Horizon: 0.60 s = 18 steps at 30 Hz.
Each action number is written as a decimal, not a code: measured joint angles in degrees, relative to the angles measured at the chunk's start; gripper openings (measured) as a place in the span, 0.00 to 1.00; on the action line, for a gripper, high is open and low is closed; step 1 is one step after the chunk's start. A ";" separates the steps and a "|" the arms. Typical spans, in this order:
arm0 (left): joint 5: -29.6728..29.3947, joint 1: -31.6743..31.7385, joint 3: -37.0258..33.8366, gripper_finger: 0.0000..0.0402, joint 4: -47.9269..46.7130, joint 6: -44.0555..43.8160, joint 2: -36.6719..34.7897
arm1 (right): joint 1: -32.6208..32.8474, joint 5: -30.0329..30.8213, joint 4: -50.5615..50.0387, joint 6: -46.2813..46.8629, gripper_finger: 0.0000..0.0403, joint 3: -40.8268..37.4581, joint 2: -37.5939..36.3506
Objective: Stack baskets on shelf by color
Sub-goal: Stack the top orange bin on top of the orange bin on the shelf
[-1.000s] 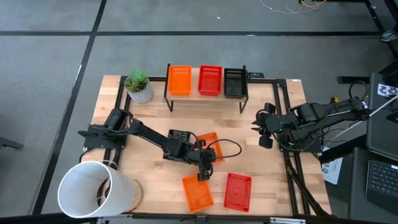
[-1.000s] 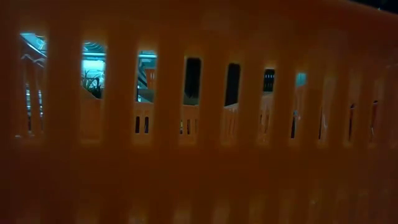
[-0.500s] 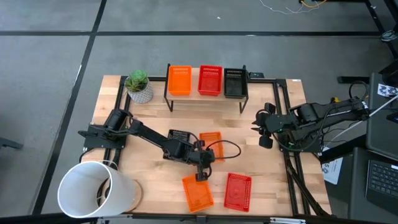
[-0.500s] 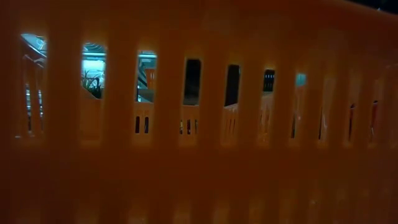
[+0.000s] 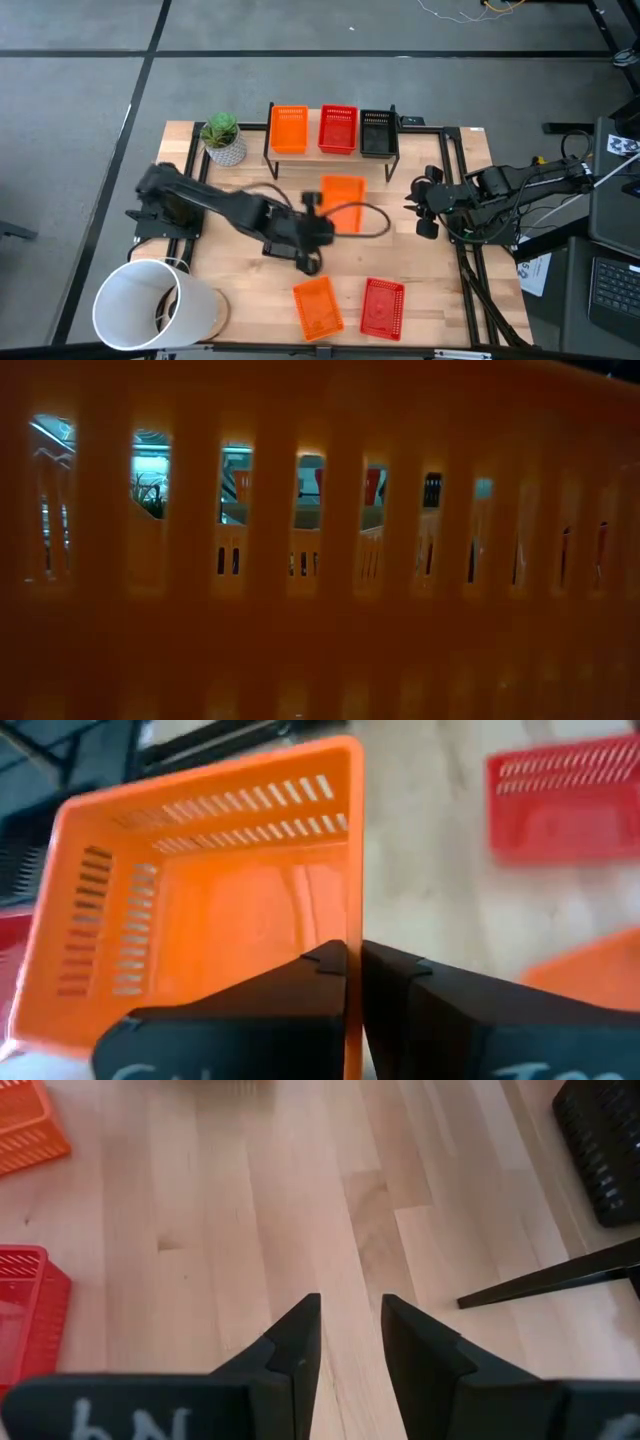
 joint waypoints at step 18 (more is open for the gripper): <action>7.47 32.33 2.89 0.00 -21.56 22.76 -11.85 | 0.01 0.46 2.41 -0.13 0.26 -4.38 1.32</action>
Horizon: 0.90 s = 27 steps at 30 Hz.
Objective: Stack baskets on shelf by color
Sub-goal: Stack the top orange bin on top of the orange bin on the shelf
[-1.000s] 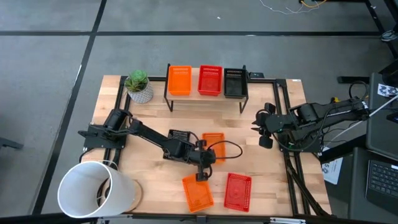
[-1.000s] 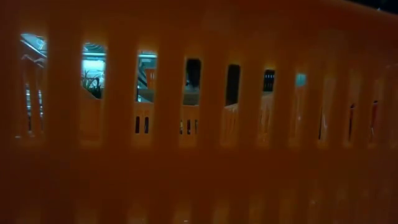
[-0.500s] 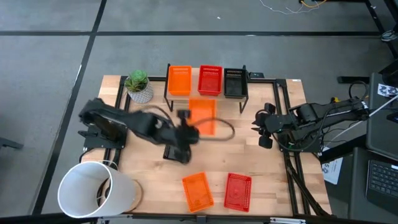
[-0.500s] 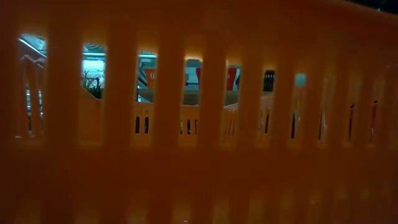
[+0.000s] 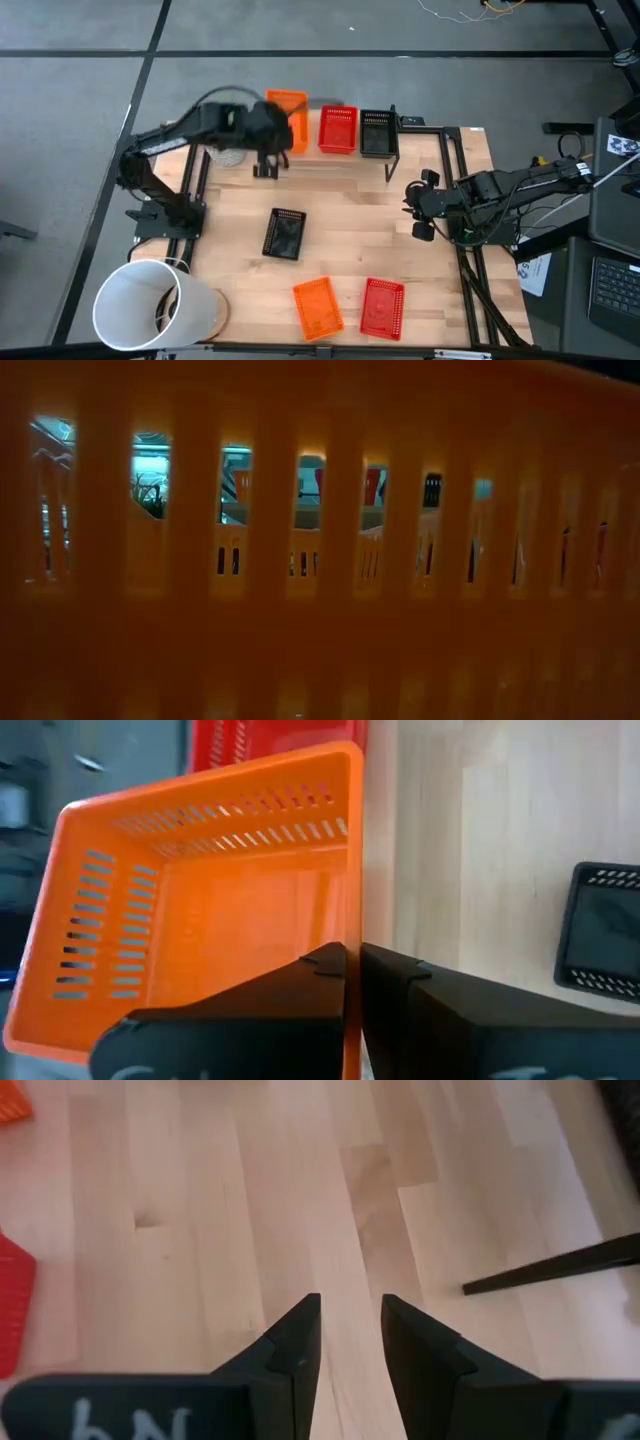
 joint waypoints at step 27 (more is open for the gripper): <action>21.70 17.93 -18.44 0.00 18.82 9.73 -4.85 | 0.02 -1.04 1.83 1.67 0.26 -1.32 -0.27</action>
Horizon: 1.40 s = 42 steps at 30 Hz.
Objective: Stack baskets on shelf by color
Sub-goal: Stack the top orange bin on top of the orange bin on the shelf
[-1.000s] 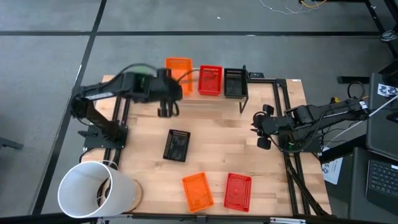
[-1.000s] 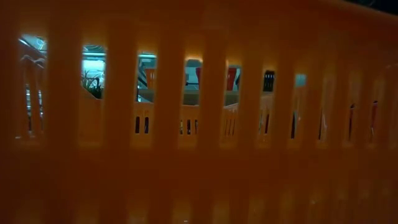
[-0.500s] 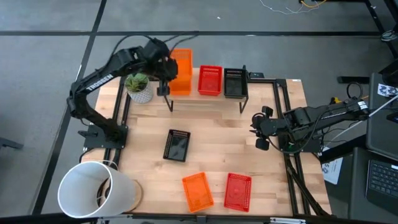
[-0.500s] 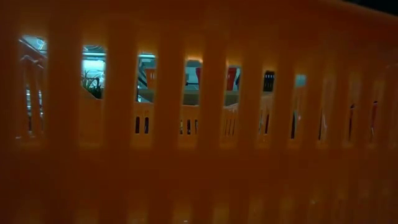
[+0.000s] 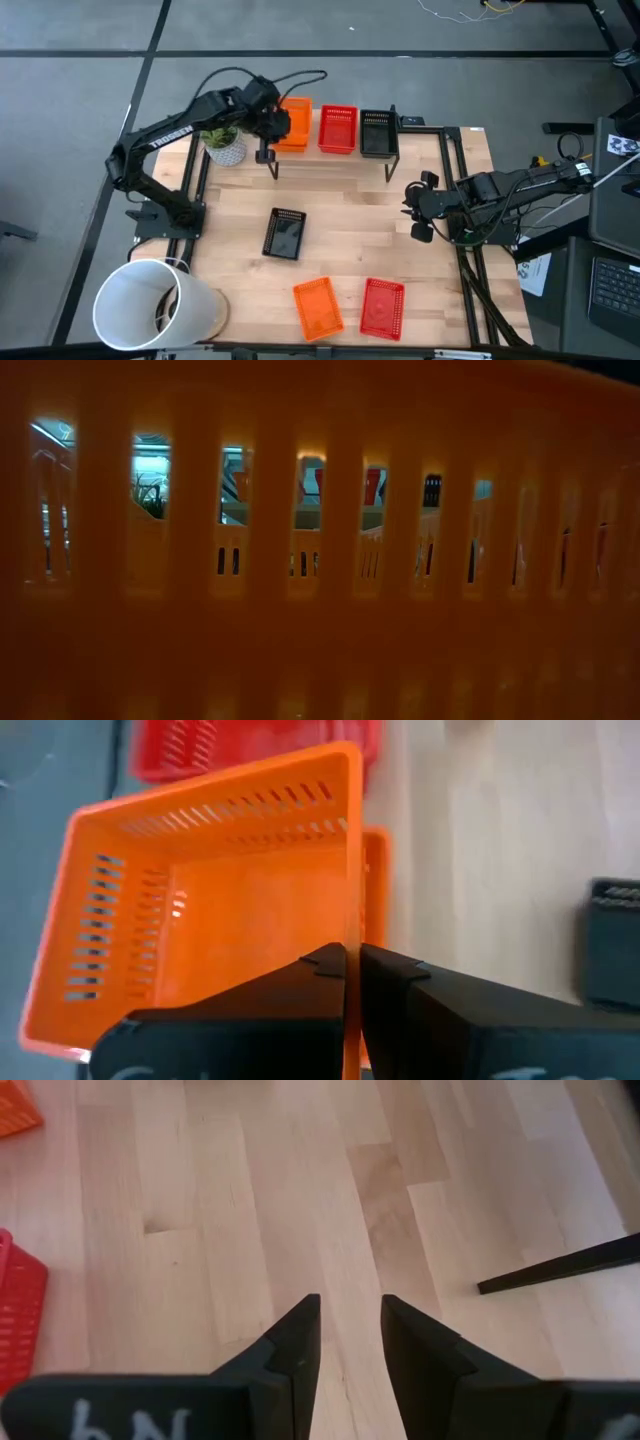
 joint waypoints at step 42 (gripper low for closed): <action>1.39 -2.44 2.15 0.22 2.54 -9.59 -0.48 | -0.01 -0.92 0.02 1.26 0.26 0.07 0.02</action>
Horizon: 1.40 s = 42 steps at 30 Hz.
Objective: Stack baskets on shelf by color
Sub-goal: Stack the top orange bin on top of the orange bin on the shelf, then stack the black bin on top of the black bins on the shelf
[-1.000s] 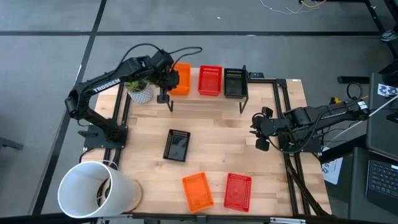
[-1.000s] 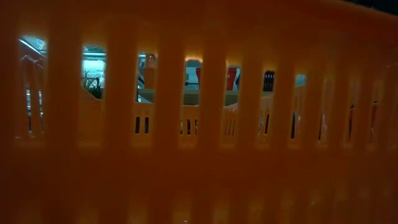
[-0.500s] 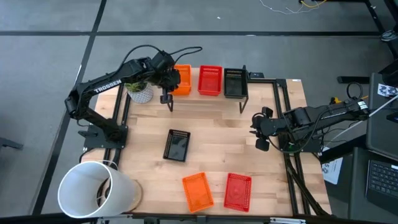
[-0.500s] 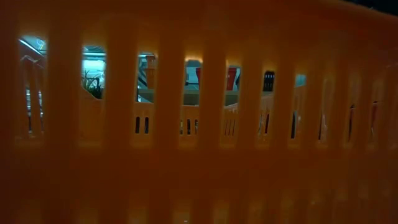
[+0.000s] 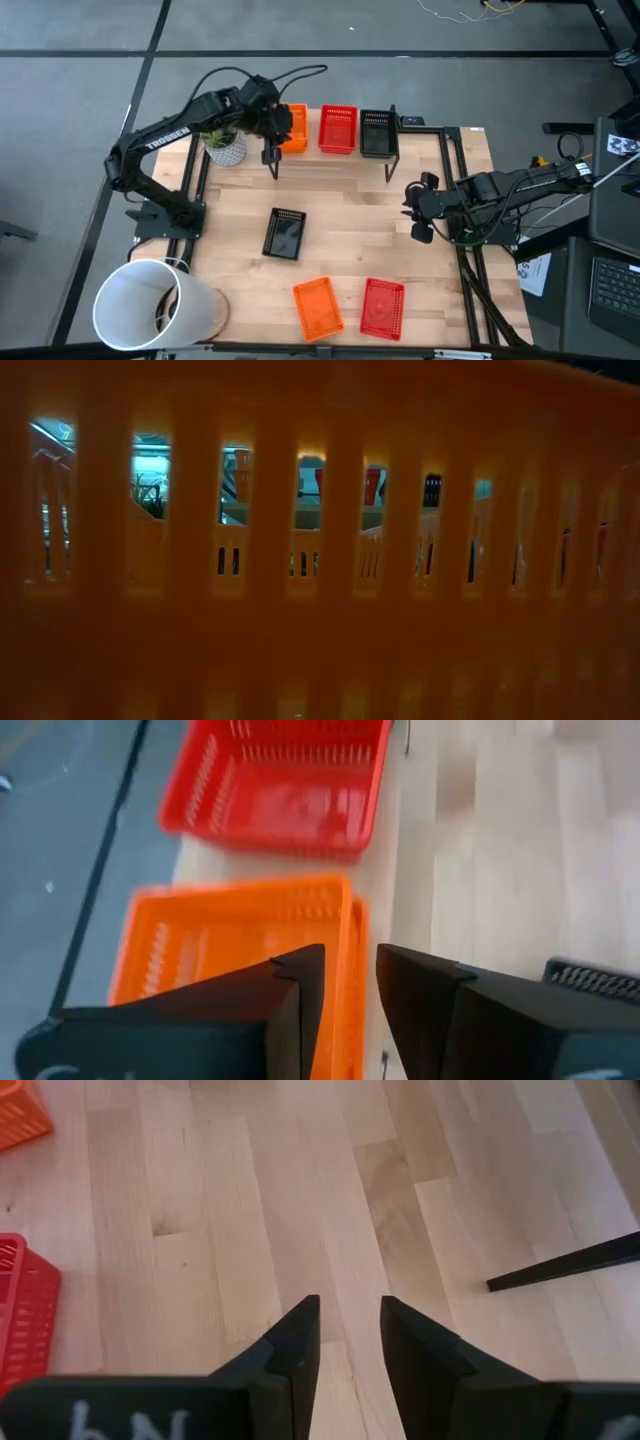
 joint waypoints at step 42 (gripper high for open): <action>-2.13 -21.02 -21.96 0.21 -23.18 -29.77 0.02 | -0.01 -0.09 -0.04 3.01 0.26 0.00 0.00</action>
